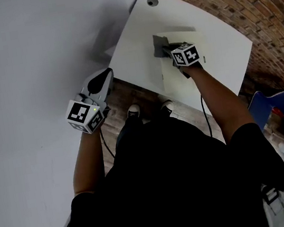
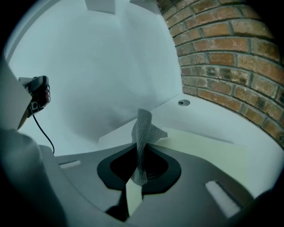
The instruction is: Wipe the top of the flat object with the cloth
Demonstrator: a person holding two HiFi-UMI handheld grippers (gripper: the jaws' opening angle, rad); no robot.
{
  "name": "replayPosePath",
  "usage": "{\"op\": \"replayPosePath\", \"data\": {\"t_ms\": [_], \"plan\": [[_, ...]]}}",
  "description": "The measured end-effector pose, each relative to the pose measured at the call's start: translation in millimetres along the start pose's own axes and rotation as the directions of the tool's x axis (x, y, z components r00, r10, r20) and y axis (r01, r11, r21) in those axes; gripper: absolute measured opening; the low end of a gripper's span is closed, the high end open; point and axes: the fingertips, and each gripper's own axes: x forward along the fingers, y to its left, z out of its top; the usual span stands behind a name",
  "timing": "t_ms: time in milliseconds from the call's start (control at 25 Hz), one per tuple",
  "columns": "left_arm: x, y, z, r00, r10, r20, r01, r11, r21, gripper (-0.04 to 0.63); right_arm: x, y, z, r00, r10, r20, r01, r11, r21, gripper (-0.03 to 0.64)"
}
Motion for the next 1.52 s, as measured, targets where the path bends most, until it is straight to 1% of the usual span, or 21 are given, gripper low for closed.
{"op": "replayPosePath", "data": {"t_ms": [280,440,640,960,1200,1520], "plan": [[-7.8,8.8,-7.5,1.000,0.007,-0.028,-0.007,1.000,-0.010,0.002,9.5,-27.2,-29.2,0.997,-0.038,-0.068,0.042,0.997,0.069,0.014],[-12.1,16.2,-8.8,0.999,0.020,-0.029,-0.020,1.000,-0.015,0.002,7.7,-38.5,-31.6,0.996,-0.057,-0.065,0.063,0.994,0.093,0.014],[-4.6,13.6,-12.6,0.999,-0.004,-0.038,0.003,1.000,-0.018,0.002,-9.1,-64.3,-35.3,0.993,-0.101,-0.059,0.107,0.986,0.125,0.014],[7.1,12.0,-13.3,0.999,-0.029,-0.045,0.029,1.000,-0.012,0.002,-43.9,-111.2,-56.9,0.982,-0.182,-0.054,0.189,0.958,0.215,0.014],[19.5,3.7,-14.1,0.998,-0.052,-0.048,0.051,0.999,-0.013,0.002,-70.8,-145.8,-72.1,0.969,-0.239,-0.061,0.247,0.933,0.263,0.015],[33.6,-6.8,-14.4,0.995,-0.080,-0.051,0.080,0.997,-0.006,0.002,-101.5,-181.4,-90.7,0.949,-0.304,-0.082,0.315,0.904,0.291,0.015]]}}
